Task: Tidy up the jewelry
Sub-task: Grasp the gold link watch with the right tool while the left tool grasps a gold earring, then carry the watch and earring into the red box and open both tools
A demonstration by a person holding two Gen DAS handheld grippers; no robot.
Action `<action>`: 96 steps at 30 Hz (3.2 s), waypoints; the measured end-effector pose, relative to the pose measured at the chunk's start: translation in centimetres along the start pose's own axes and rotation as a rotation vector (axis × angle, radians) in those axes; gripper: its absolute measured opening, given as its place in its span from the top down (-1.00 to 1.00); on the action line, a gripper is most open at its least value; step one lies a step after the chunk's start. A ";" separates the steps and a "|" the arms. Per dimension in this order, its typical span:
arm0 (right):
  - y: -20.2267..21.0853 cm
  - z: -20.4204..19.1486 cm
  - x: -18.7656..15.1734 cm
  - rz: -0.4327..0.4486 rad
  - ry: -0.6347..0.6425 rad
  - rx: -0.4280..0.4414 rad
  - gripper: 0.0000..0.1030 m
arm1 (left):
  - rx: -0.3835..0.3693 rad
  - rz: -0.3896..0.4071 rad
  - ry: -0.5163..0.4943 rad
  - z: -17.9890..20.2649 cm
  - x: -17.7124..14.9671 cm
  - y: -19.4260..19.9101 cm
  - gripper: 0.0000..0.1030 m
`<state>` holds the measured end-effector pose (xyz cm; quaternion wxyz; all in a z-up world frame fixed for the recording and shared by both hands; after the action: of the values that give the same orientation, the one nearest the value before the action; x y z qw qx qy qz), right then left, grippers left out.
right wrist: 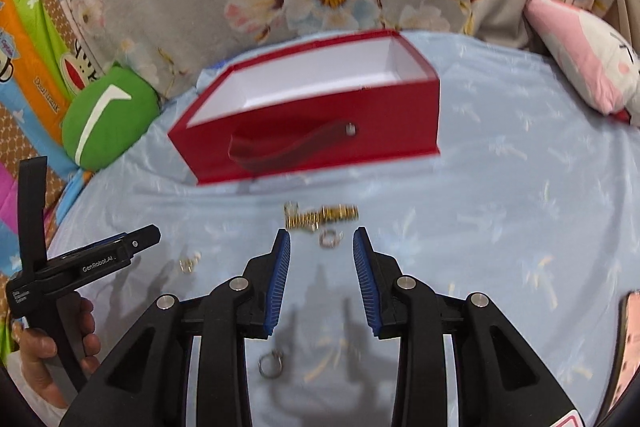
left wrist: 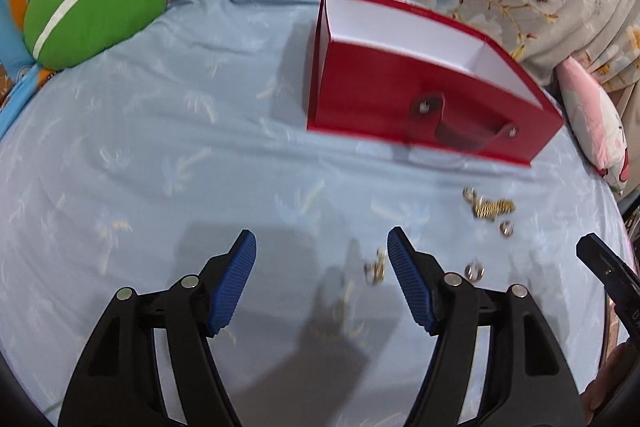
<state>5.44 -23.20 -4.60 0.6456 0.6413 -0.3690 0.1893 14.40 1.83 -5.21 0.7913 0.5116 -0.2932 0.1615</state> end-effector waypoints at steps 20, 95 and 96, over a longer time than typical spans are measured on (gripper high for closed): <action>-3.3 -0.4 0.2 -0.047 -0.018 -0.019 0.37 | -0.045 -0.049 -0.034 2.7 -1.7 -3.1 0.82; -5.5 -2.7 21.9 0.156 -0.090 0.156 0.79 | -0.060 0.223 -0.240 8.1 20.1 -2.0 0.82; -6.3 -3.0 22.4 0.145 -0.086 0.155 0.79 | -0.067 0.204 -0.242 8.3 21.0 -3.0 0.82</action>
<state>25.40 -26.14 7.46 0.5622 0.6684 -0.4260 0.2361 29.86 -7.87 8.35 0.7465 0.4682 -0.4420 0.1681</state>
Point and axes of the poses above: each gripper's, at about its wrist camera, not at the fingertips, and y roughly against the way its jaws point, z to its right, x to its top, the point moved 4 cm from there along -y, roughly the way its jaws point, and after that the axes turned 12 degrees about -x, right-handed, at the moved point
